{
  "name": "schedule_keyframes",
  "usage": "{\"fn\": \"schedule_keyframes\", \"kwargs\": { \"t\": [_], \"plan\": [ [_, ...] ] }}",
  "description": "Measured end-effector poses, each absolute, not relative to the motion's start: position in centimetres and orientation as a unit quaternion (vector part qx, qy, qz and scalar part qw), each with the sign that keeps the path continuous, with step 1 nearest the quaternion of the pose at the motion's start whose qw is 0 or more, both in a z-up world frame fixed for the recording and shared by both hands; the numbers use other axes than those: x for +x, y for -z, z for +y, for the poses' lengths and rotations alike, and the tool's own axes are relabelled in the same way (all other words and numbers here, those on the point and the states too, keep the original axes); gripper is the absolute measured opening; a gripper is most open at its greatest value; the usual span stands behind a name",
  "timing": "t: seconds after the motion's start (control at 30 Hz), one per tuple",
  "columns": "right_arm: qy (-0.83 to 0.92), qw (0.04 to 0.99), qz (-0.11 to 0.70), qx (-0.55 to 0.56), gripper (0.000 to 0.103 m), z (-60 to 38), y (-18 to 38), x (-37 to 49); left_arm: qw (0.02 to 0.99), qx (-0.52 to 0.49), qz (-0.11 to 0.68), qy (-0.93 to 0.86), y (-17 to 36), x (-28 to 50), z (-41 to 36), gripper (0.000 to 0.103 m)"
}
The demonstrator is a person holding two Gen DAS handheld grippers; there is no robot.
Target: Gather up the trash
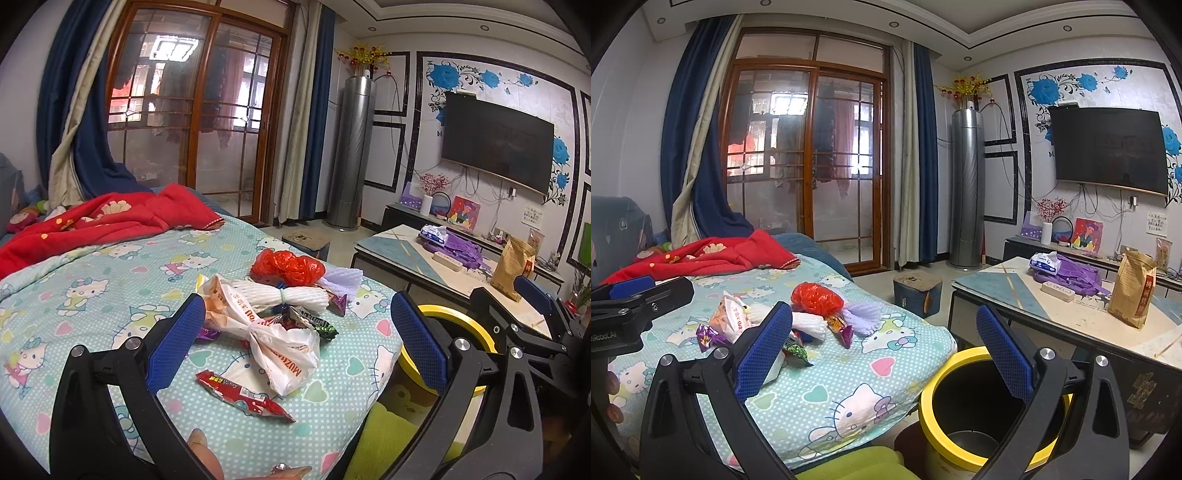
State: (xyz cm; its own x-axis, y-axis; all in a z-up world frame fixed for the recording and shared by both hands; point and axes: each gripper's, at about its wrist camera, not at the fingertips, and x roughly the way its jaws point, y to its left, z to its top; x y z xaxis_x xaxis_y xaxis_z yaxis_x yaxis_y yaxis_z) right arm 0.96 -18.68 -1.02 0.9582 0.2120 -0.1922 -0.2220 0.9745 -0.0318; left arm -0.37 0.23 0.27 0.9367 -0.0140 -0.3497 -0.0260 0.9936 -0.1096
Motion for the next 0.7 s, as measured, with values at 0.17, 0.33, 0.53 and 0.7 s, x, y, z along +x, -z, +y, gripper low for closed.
{"fn": "schedule_keyframes", "kwargs": {
  "t": [0.17,0.33,0.53,0.7],
  "plan": [
    [-0.109,0.989,0.094,-0.026,0.097,-18.69,1.04,1.00,0.982,-0.055,0.178,-0.003,-0.28,-0.45,0.16,0.092],
    [-0.110,0.989,0.095,-0.027,0.097,-18.68,1.00,0.99,0.982,-0.055,0.178,-0.003,-0.28,-0.46,0.10,0.092],
    [-0.109,0.989,0.095,-0.026,0.097,-18.69,0.98,1.01,0.982,-0.055,0.178,-0.003,-0.24,-0.50,0.07,0.092],
    [-0.110,0.989,0.095,-0.026,0.097,-18.71,0.99,1.03,0.982,-0.055,0.179,-0.003,-0.20,-0.50,0.03,0.092]
  ]
}}
